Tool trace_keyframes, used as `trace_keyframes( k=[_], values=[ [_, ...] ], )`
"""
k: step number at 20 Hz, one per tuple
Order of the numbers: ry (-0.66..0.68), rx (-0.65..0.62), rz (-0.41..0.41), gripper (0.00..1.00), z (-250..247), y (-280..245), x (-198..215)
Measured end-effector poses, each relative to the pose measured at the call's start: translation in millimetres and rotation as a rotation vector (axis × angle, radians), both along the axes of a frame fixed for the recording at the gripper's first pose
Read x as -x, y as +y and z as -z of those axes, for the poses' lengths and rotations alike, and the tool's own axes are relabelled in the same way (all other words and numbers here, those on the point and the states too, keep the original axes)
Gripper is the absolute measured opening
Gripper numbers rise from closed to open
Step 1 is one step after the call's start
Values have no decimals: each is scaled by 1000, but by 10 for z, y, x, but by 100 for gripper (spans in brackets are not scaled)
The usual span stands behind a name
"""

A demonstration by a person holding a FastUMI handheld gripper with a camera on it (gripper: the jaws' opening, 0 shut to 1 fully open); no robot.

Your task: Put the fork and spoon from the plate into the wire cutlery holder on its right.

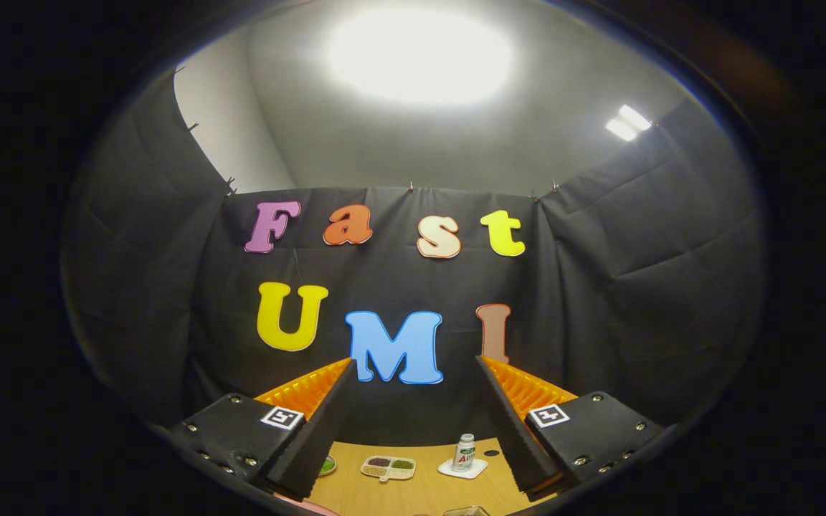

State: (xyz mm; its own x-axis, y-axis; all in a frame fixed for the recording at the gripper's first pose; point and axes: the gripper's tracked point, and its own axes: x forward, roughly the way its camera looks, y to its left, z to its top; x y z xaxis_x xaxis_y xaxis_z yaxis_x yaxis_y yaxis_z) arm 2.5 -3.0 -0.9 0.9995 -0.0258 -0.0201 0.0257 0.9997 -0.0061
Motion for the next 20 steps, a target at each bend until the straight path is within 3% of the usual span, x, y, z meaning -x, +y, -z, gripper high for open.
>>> trace_keyframes(
  k=[5, 9, 15, 16, 20],
  values=[
    [56, -9, -32, 98, 214, 85, -38],
    [250, -24, -121, 98, 872, 419, -7],
    [509, -15, -248, 89, 1850, 916, 232],
    [545, -19, -275, 80, 1984, 1020, 296],
    [695, -20, -353, 70, 2528, 1332, 546]
  ],
)
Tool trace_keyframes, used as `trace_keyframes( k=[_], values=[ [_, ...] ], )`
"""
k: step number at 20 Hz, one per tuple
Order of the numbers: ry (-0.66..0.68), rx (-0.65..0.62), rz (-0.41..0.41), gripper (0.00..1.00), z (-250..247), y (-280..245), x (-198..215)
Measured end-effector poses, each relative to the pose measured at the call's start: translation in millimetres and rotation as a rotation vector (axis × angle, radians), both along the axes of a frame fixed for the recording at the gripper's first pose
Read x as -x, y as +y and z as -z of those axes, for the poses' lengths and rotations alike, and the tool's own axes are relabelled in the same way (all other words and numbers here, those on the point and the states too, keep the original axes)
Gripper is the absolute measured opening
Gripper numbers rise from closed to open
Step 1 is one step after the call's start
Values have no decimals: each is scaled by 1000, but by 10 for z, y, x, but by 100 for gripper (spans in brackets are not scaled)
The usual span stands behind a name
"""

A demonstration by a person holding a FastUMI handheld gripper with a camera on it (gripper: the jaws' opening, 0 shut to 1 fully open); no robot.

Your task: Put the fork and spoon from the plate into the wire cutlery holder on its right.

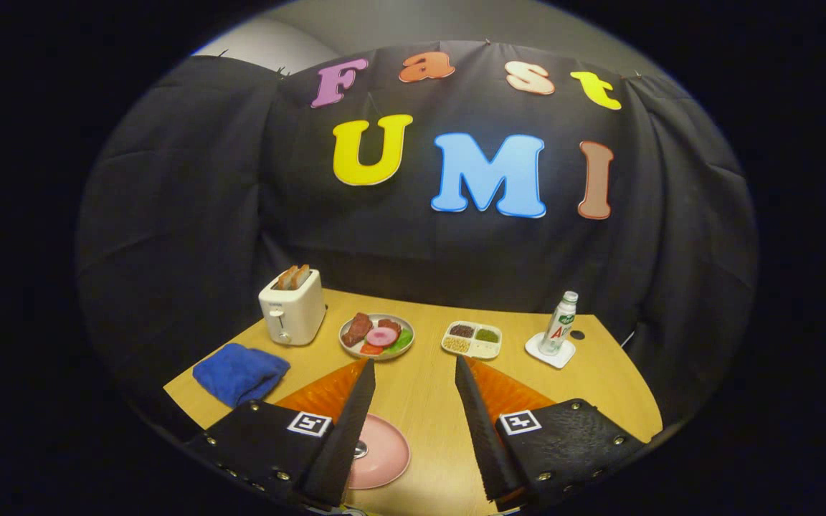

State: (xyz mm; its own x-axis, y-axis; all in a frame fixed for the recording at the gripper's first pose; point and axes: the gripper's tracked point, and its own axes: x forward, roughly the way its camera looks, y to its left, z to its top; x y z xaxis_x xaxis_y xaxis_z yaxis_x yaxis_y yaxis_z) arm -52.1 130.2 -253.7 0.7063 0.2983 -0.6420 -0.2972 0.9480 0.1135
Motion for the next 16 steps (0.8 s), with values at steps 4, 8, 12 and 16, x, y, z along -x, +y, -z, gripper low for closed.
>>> trace_keyframes(
  k=[4, 8, 12, 16],
  values=[
    [186, -27, -41, 71, 552, 260, 322],
    [343, -8, -78, 71, 1049, 408, 668],
    [443, 10, -105, 71, 1380, 474, 917],
    [535, 17, -118, 52, 1632, 538, 1109]
  ],
)
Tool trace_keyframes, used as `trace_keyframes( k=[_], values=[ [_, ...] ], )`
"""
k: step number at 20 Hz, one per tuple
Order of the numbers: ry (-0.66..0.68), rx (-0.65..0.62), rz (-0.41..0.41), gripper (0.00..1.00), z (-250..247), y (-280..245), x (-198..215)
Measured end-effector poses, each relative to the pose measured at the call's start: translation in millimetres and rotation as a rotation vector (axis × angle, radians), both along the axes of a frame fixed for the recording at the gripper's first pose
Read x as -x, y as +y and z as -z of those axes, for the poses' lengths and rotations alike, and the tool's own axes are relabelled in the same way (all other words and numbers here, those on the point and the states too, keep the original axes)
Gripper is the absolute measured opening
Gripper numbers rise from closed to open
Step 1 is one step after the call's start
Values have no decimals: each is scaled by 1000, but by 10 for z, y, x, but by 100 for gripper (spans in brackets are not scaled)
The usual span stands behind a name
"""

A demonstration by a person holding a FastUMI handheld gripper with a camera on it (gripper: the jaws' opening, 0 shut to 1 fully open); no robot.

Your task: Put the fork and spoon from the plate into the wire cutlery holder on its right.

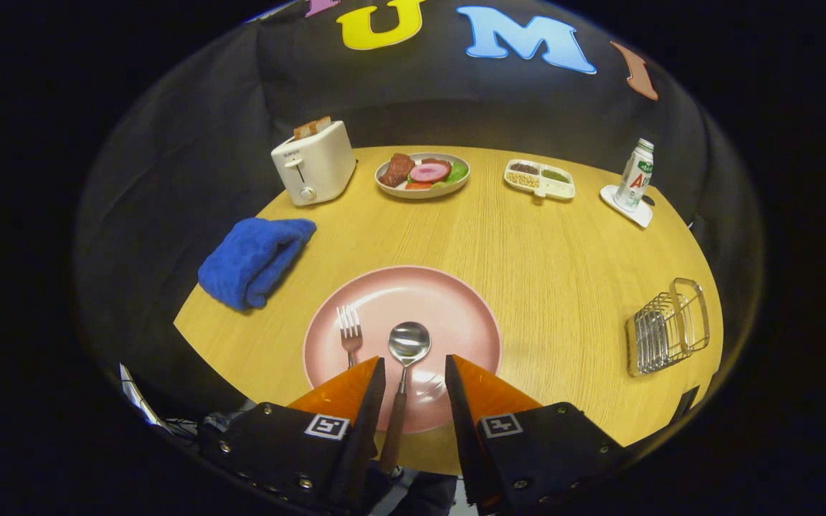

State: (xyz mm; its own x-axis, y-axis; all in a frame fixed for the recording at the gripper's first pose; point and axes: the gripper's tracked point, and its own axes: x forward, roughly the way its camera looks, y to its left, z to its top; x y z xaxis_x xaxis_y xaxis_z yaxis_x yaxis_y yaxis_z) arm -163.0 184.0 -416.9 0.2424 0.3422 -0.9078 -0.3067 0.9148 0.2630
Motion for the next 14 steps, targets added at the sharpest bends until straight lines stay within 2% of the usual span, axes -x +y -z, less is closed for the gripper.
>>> trace_keyframes(
  k=[7, 13, 14],
  values=[
    [112, 34, -37, 52, 314, 36, 285],
    [142, 42, -25, 52, 362, 39, 336],
    [147, 56, -18, 38, 414, 28, 307]
  ],
)
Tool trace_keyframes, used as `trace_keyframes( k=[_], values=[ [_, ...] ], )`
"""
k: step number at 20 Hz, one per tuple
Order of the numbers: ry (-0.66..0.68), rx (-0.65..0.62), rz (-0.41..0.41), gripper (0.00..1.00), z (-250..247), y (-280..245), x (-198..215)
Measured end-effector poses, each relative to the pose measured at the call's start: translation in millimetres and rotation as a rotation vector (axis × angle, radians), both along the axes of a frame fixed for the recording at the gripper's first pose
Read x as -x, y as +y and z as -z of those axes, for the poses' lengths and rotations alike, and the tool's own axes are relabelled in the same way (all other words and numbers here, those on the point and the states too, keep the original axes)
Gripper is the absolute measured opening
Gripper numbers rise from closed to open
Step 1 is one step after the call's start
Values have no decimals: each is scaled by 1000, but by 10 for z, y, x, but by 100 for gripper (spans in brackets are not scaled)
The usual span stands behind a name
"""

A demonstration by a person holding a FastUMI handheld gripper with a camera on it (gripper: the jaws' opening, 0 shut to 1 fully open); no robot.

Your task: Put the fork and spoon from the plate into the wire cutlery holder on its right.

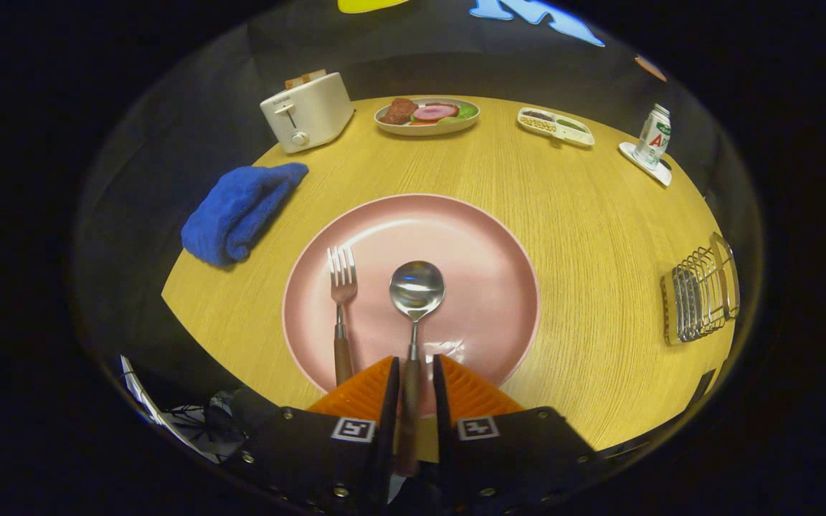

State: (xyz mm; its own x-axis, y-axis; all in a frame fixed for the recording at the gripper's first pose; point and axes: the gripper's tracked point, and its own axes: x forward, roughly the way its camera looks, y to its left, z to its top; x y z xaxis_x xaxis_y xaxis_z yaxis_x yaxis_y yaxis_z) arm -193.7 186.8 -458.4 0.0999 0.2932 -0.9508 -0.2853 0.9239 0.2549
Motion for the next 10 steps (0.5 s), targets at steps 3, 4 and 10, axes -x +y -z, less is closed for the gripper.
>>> trace_keyframes(
  k=[3, 4, 10],
  values=[
    [29, -2, -13, 26, 37, 4, 40],
    [30, -6, -22, 26, 32, 19, 32],
    [49, -70, -34, 5, -26, 128, 84]
  ],
)
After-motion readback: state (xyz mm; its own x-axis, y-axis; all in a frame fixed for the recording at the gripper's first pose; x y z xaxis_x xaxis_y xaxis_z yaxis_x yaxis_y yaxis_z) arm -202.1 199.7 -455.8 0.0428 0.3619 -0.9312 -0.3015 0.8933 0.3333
